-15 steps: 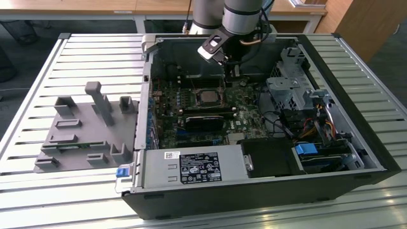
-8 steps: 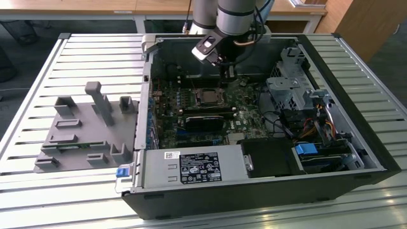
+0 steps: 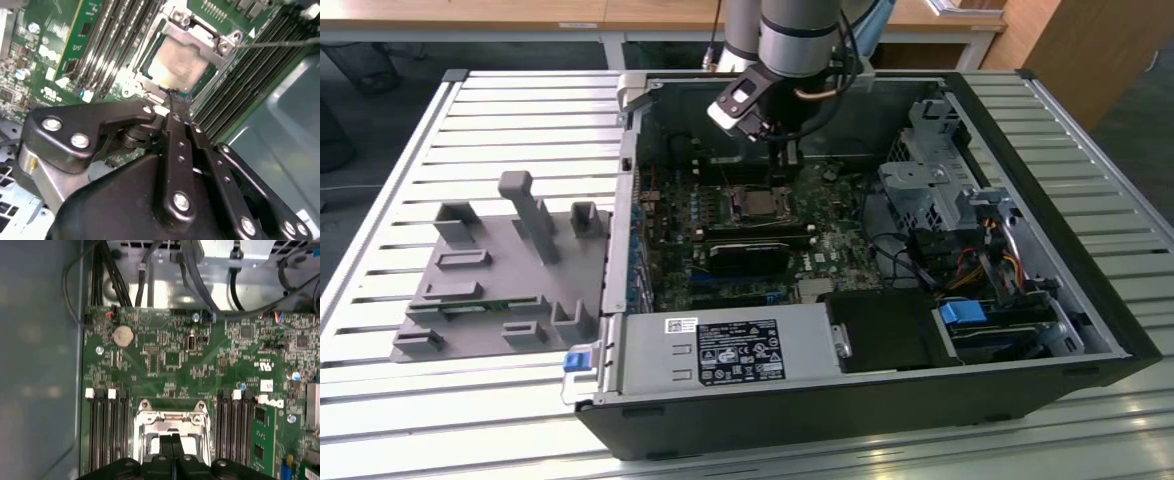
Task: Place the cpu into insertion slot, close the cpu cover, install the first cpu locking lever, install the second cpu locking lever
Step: 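Close the cpu cover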
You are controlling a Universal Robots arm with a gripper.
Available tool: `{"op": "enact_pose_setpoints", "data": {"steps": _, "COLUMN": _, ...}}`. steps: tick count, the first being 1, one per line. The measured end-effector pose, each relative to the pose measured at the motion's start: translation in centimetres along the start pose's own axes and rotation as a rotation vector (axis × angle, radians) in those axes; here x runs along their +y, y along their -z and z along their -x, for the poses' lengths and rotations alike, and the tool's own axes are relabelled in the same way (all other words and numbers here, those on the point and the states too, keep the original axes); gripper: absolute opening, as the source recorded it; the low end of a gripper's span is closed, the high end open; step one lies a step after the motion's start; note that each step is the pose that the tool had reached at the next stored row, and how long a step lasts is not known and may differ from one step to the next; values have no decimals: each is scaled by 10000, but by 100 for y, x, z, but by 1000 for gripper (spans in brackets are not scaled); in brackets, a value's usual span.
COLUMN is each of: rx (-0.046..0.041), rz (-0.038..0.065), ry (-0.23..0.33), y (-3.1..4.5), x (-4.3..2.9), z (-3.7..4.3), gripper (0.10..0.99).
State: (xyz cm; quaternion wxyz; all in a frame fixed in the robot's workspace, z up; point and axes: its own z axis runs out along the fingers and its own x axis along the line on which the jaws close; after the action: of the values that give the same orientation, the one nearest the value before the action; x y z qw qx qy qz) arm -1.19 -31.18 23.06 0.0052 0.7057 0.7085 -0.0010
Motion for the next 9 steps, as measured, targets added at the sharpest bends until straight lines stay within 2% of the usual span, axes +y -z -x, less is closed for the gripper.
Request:
{"op": "enact_pose_setpoints", "data": {"steps": 5, "rx": -1, "rz": -39, "ry": 2, "y": -70, "x": -25, "z": 10, "gripper": 106}}
{"op": "enact_pose_setpoints", "data": {"steps": 9, "rx": 0, "rz": -34, "ry": 17, "y": -82, "x": -76, "z": 23, "gripper": 106}}
